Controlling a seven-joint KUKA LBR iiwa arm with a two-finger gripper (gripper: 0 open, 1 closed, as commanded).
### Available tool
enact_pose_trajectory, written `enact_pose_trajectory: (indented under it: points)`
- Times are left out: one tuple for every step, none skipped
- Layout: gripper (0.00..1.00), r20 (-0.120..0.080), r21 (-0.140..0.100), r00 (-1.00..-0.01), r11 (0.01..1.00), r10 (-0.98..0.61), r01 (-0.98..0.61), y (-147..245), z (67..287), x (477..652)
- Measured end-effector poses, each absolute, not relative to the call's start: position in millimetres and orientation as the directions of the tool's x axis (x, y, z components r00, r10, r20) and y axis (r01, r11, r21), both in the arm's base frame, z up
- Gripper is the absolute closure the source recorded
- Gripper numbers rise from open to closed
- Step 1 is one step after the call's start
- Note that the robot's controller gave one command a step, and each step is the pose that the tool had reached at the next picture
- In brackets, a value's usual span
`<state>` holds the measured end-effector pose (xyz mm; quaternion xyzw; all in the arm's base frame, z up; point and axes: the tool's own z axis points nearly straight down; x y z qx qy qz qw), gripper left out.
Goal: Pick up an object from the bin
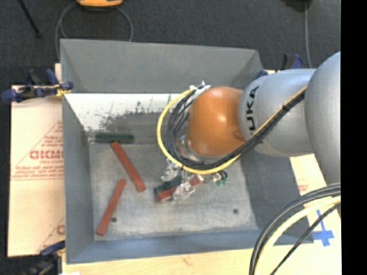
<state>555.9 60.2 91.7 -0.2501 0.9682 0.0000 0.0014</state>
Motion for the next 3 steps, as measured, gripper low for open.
enact_pose_trajectory:
  points:
    - [1.00,-0.001,0.000,-0.875,0.875,-0.484,-0.484,60,94,555.4]
    - [1.00,0.004,0.002,-0.875,0.875,-0.484,-0.484,60,104,554.2]
    - [1.00,0.005,0.002,-0.875,0.875,-0.484,-0.484,60,127,553.8]
